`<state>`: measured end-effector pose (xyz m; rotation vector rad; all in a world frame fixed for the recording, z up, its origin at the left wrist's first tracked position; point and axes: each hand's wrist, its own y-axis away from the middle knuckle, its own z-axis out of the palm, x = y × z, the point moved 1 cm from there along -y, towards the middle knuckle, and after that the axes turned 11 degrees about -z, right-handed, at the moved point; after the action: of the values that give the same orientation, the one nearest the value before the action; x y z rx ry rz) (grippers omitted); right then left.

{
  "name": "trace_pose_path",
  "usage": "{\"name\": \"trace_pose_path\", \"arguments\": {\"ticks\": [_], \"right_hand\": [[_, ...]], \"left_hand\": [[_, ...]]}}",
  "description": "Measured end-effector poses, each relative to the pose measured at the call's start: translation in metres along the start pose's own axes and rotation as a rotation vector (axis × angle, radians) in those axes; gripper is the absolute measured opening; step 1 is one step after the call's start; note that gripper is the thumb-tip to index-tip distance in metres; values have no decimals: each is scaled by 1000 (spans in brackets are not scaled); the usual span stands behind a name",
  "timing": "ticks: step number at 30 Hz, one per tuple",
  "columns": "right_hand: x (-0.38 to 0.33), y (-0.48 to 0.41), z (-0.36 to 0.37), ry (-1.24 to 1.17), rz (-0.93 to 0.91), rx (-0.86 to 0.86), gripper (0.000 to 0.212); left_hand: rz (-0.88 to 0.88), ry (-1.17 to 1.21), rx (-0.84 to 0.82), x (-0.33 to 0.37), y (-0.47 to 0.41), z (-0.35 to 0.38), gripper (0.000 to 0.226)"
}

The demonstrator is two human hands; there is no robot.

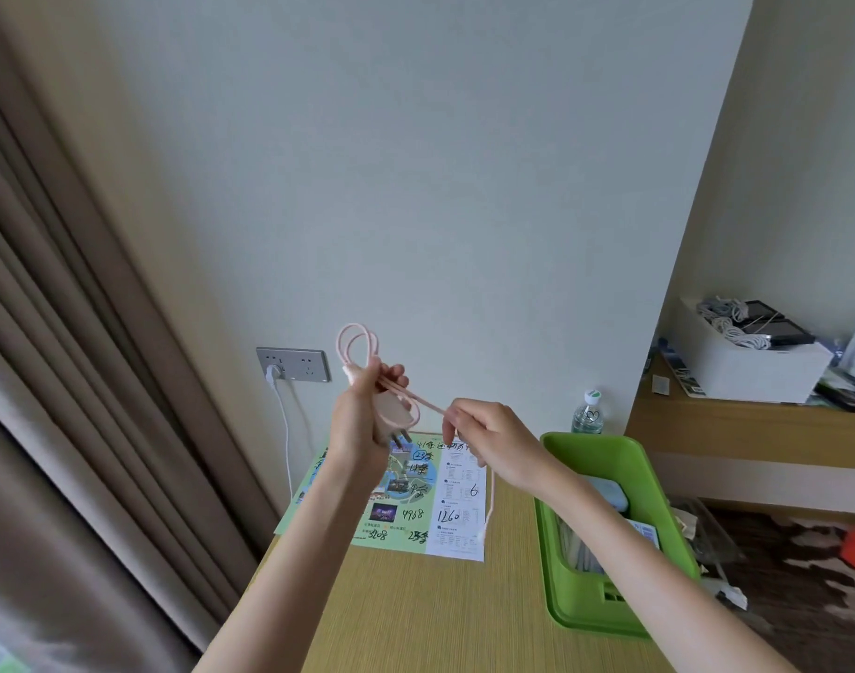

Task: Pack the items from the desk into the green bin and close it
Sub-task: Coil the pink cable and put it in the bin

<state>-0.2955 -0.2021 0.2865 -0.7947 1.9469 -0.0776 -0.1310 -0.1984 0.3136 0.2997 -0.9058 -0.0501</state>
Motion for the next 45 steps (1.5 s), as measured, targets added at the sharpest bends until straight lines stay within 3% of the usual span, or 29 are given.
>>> {"name": "trace_pose_path", "arguments": {"ticks": [3,10,19,22,28,33,37,42,45], "right_hand": [[8,3,7,26,29,-25,35],[15,1,2,57,36,-52,32],[29,10,-22,-64,98,-69,25],[18,8,-21,-30,40,-138,23],[-7,-8,-13,63,-76,-281,22],[-18,-21,-16,139,-94,-187,17],[-18,-28,-23,109,-95,-57,14],[-19,-32,-30,141,-104,13,18],[-18,-32,-33,83,-89,98,22]], "left_hand": [[-59,182,-10,2,-4,-7,21],[25,279,76,5,-8,-20,20],[291,30,332,28,-16,-46,24],[323,-261,395,26,-20,-56,22],[227,-772,96,13,-18,-45,28],[92,-1002,-195,0,-4,-26,57],[-9,-1056,-379,-9,5,-20,52],[-67,-1022,-377,-15,9,-16,28],[-119,-953,-437,-14,12,-14,26]]}}
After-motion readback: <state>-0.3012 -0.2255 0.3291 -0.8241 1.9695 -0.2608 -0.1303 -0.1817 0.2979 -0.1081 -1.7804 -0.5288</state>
